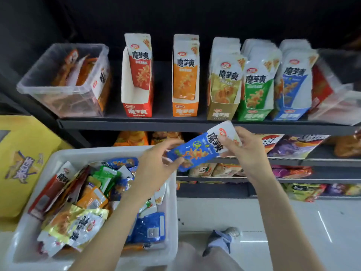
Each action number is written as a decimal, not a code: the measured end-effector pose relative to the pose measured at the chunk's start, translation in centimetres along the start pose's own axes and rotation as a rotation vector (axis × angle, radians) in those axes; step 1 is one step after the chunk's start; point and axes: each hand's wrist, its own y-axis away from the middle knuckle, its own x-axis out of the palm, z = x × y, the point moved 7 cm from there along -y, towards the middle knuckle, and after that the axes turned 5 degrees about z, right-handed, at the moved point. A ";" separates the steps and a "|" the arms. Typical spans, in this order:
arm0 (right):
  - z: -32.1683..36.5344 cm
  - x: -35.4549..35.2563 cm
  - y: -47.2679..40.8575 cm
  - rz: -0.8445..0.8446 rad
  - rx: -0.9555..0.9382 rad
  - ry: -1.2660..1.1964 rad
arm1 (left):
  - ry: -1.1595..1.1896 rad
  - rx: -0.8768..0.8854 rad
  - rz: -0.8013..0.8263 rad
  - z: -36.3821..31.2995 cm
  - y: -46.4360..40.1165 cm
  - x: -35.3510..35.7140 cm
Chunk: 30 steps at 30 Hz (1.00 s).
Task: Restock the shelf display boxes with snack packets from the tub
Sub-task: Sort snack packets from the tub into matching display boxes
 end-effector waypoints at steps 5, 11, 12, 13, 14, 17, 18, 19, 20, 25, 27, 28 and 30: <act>2.5 -12.1 1.1 -0.509 -0.177 0.089 | -0.205 0.225 -0.228 -6.6 -4.8 2.5; 6.5 -22.0 1.1 -0.974 -0.407 0.275 | -0.375 0.553 -0.105 -14.2 -11.4 10.9; 7.2 -23.1 0.4 -0.992 -0.419 0.325 | -0.421 0.568 -0.086 -15.0 -12.5 12.3; 8.0 -23.9 -0.6 -0.986 -0.430 0.394 | -0.468 0.578 -0.066 -15.6 -13.5 13.6; 8.7 -24.5 -1.9 -0.948 -0.435 0.487 | -0.507 0.585 -0.055 -16.1 -14.4 14.6; 10.1 -24.2 -6.7 -0.737 -0.402 0.785 | -0.572 0.583 -0.056 -17.1 -16.4 16.6; 10.3 -23.6 -8.1 -0.671 -0.390 0.880 | -0.588 0.578 -0.057 -17.2 -16.9 17.1; 10.2 -23.1 -9.5 -0.606 -0.380 0.962 | -0.600 0.574 -0.057 -17.3 -17.3 17.6; 10.0 -22.4 -10.7 -0.542 -0.370 1.026 | -0.605 0.568 -0.057 -17.3 -17.6 18.0; 7.5 -21.8 -14.4 -0.377 -0.276 1.068 | -0.604 0.561 -0.083 -16.8 -18.2 18.7; 7.4 -21.7 -14.7 -0.399 -0.282 1.023 | -0.587 0.580 -0.099 -16.7 -18.3 18.5; 7.4 -21.7 -14.7 -0.416 -0.285 1.006 | -0.578 0.590 -0.106 -16.6 -18.3 18.4; 7.3 -21.5 -14.3 -0.455 -0.300 0.973 | -0.563 0.607 -0.104 -16.6 -18.3 18.2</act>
